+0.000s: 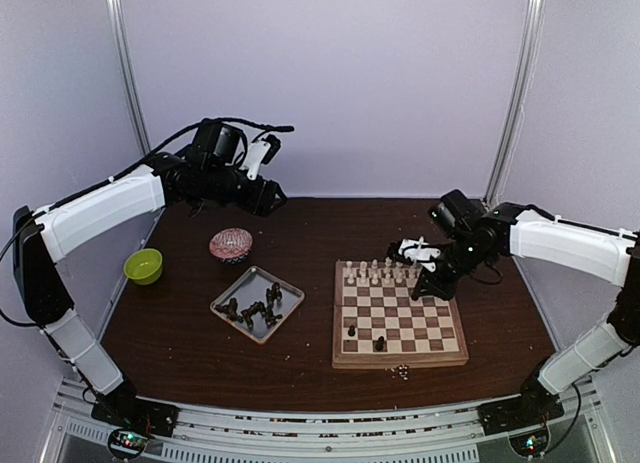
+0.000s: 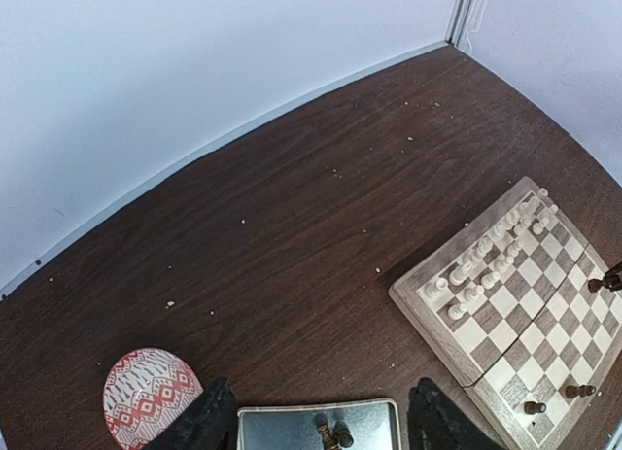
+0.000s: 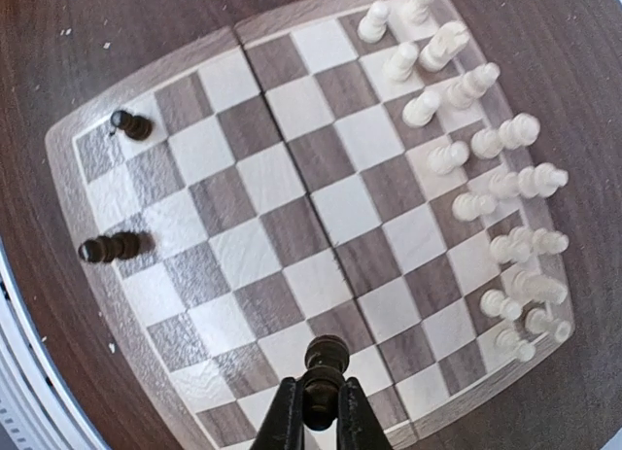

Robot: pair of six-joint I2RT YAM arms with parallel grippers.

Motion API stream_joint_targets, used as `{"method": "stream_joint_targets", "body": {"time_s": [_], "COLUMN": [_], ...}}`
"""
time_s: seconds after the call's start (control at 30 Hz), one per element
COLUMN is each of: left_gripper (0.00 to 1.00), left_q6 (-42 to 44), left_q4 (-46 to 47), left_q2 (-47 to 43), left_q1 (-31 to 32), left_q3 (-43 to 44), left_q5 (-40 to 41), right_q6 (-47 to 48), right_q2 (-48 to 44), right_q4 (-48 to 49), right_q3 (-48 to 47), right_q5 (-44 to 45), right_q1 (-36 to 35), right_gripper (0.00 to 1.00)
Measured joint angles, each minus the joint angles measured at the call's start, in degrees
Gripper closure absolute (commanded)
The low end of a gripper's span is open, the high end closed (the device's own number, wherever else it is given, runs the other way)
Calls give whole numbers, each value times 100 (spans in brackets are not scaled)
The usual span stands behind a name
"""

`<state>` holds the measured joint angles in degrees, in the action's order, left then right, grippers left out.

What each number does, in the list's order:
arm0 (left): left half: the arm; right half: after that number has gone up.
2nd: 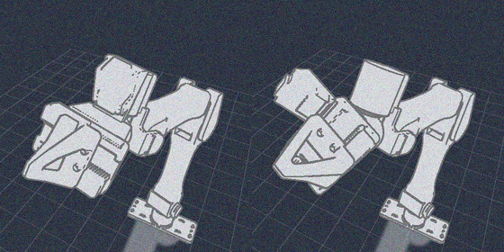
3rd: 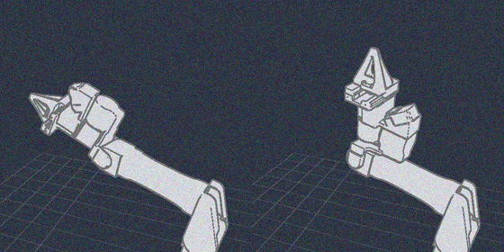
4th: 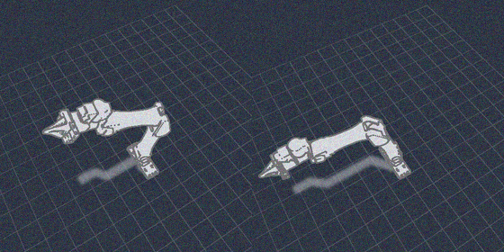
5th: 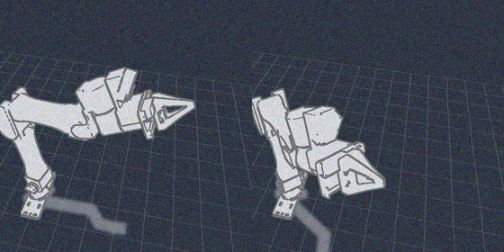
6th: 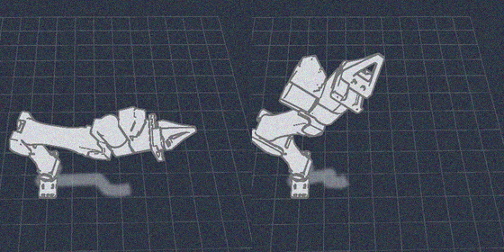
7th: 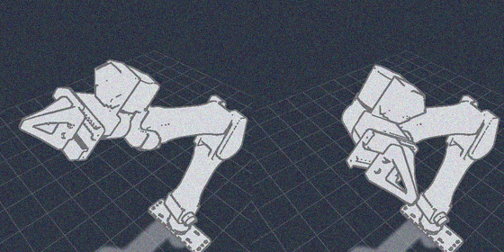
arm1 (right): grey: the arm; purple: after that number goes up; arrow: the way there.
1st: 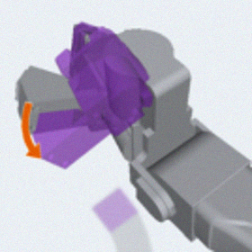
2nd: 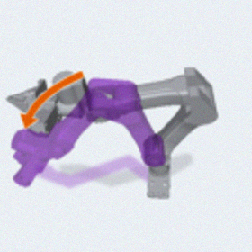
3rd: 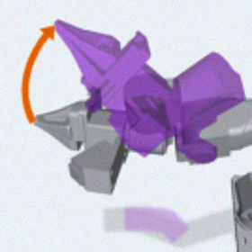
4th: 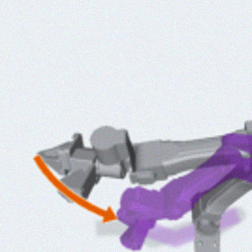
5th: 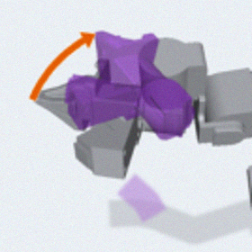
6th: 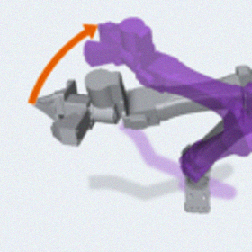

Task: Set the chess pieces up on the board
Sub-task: Place the bishop on d8.

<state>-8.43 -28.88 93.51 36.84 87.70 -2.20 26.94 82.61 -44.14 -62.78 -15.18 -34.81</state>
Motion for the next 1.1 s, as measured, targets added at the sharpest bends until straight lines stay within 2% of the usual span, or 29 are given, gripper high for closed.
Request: {"method": "stream_joint_targets", "body": {"time_s": [0.17,0.4,1.1], "left_gripper": [37,37,37], "left_q6": [0,0,2], "left_q4": [-9,-31,-118], "left_q2": [74,205,275], "left_q1": [0,0,0], "left_q3": [0,0,7], "left_q5": [-15,-24,-109], "right_q6": [188,448,570], "right_q2": [-452,-651,-315], "right_q4": [-37,11,240], "right_q3": [750,1344,1364], "right_q5": [-26,-44,-284], "right_q1": [-133,-767,-1097], "right_gripper": [98,98,94]}}
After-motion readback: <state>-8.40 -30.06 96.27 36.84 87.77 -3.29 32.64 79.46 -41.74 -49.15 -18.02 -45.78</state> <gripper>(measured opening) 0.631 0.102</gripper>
